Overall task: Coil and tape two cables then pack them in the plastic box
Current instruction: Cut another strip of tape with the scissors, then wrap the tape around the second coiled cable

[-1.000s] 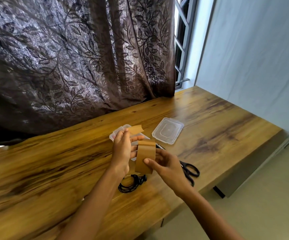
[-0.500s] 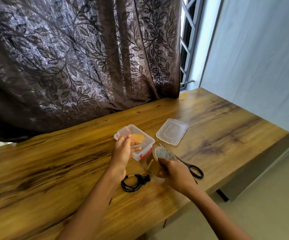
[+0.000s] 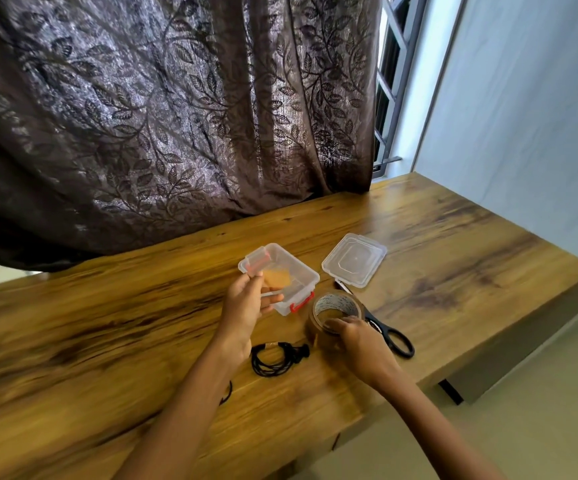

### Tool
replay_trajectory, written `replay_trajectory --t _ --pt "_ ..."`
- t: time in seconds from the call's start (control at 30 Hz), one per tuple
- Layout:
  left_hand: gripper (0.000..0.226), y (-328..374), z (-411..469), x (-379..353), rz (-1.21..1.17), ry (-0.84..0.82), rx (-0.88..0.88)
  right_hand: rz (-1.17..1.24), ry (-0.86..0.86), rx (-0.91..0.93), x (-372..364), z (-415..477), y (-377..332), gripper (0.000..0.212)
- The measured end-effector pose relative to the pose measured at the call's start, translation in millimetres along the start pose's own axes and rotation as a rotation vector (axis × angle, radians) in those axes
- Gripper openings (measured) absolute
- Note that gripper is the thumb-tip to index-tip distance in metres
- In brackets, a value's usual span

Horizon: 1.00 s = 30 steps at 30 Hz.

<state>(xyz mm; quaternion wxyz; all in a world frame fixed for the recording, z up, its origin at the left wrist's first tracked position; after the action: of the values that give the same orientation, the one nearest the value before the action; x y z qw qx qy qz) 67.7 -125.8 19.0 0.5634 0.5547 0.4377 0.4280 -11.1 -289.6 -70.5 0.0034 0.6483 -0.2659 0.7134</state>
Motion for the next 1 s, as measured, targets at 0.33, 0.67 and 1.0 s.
replay_trajectory --t 0.33,0.67,1.0 --pt "0.023 -0.7 -15.3 9.1 0.040 -0.060 -0.060 1.139 -0.105 -0.157 57.2 -15.9 -90.5 0.008" --pt "0.003 5.2 -22.4 61.7 0.147 -0.077 0.045 1.358 -0.370 -0.403 31.2 -15.8 -114.5 0.019" --pt "0.014 -25.9 -23.9 123.9 0.328 0.067 0.089 1.448 -0.472 -0.660 -15.2 -30.1 -121.1 0.015"
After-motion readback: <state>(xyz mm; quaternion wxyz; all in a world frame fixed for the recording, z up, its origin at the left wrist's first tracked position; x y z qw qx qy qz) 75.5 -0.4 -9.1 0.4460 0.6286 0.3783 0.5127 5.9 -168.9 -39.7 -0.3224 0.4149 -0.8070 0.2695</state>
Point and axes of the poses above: each hand's wrist, its own z-axis towards the middle knuckle, its own x-axis out of the back of the hand, y = z × x, the point moved 2 cm from there along z, towards the middle knuckle, and after that the axes turned 14 degrees about -x, right-handed, at the moved point
